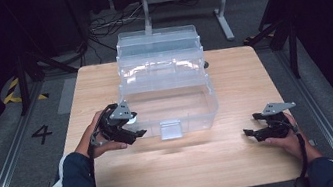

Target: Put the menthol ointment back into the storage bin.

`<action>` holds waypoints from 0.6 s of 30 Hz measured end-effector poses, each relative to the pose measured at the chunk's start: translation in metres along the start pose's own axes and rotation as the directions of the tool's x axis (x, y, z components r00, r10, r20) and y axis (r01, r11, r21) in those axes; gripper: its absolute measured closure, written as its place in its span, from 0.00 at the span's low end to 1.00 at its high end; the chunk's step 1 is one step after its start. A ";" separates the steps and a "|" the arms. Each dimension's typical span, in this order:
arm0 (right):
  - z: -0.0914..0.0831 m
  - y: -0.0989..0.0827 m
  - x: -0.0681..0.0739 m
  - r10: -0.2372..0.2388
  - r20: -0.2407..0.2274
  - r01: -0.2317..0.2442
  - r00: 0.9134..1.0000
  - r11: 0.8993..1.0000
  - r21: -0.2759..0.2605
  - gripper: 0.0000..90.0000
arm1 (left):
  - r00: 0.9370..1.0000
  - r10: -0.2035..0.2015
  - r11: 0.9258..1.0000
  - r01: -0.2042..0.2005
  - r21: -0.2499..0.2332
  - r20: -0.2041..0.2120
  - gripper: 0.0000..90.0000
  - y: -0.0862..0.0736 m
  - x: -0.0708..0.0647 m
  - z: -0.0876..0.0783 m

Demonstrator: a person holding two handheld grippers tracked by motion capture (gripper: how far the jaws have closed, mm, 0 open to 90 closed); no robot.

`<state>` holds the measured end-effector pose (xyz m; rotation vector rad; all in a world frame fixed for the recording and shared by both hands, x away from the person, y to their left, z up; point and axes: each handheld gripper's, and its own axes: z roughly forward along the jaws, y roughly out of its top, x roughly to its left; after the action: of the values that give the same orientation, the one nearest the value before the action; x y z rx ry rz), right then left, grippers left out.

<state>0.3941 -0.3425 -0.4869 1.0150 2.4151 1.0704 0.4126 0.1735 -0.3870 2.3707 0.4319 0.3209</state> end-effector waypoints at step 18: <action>-0.029 0.093 -0.028 -0.037 0.016 0.040 0.999 0.977 -0.208 0.38 | 0.999 0.016 1.000 -0.017 0.026 0.034 0.55 0.000 -0.001 0.017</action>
<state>0.4433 -0.3342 -0.3986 0.8984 2.2455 1.2682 0.4170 0.1633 -0.3995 2.4026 0.4028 0.2841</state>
